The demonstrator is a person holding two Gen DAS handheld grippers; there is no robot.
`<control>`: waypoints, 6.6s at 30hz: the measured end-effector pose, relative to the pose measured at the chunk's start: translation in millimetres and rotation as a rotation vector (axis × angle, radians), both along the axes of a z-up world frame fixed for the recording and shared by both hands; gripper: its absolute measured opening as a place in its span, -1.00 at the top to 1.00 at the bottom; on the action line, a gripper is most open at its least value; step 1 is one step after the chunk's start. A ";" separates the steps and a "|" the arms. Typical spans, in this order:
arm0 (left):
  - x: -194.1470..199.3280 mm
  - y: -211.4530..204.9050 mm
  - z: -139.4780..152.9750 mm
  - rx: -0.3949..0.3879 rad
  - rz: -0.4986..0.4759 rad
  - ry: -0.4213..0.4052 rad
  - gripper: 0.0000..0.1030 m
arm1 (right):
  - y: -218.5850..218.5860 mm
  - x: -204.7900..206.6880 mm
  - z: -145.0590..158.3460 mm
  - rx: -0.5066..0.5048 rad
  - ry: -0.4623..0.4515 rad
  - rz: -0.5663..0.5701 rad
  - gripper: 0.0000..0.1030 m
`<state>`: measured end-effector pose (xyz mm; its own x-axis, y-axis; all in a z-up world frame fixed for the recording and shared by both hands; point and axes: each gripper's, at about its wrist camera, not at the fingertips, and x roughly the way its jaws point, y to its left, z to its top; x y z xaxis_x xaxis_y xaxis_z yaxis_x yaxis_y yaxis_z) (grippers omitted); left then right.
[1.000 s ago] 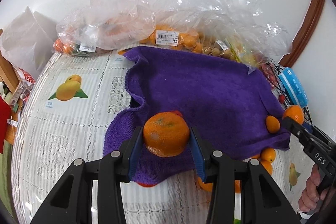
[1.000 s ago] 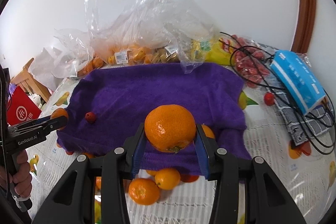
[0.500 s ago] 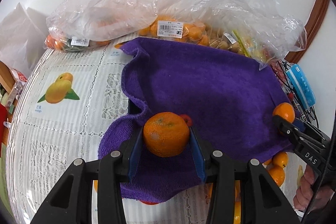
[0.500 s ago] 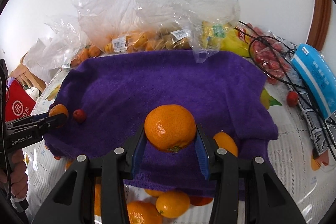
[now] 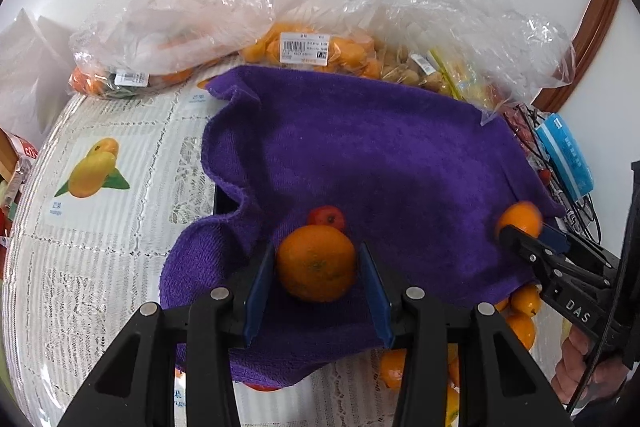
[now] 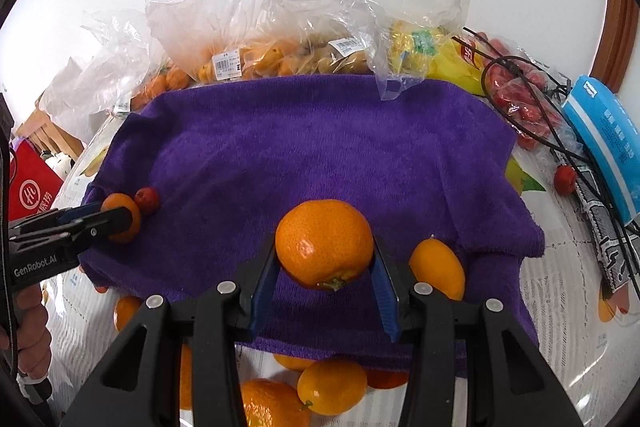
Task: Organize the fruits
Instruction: 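Open both grippers to release the oranges onto the towel, then withdraw both grippers and reach toward the remaining oranges, then grasp an orange from the row with the right gripper, then grasp an orange with the left gripper while the right gripper holds its orange, then carry both held oranges over the purple towel with both grippers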
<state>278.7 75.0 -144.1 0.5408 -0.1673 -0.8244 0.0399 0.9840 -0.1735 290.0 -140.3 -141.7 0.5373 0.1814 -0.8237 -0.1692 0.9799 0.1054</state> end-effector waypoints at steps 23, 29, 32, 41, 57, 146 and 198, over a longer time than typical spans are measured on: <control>-77.0 -26.8 60.0 0.057 -0.008 -0.095 -0.20 | -31.2 -81.3 82.0 -0.064 -0.129 -0.124 -0.78; -110.1 -33.4 75.8 -0.019 -0.010 -0.119 -0.21 | -44.6 -120.8 107.0 -0.109 -0.159 -0.187 -0.84; -128.4 -36.4 83.2 -0.006 -0.010 -0.141 -0.21 | -50.4 -143.3 116.4 -0.080 -0.168 -0.182 -0.84; -172.6 -40.2 97.5 0.006 -0.008 -0.182 -0.20 | -55.6 -198.2 129.8 -0.077 -0.214 -0.172 -0.84; -191.7 -37.9 89.7 0.026 -0.008 -0.180 -0.20 | -64.6 -223.8 125.1 0.015 -0.227 -0.185 -0.84; -116.2 -76.7 -26.0 0.053 -0.146 -0.094 0.27 | -54.0 -128.0 -18.1 -0.060 -0.042 -0.120 0.34; -118.2 -41.4 16.2 0.004 -0.045 -0.140 0.34 | -64.8 -129.5 34.0 0.089 -0.111 -0.116 0.36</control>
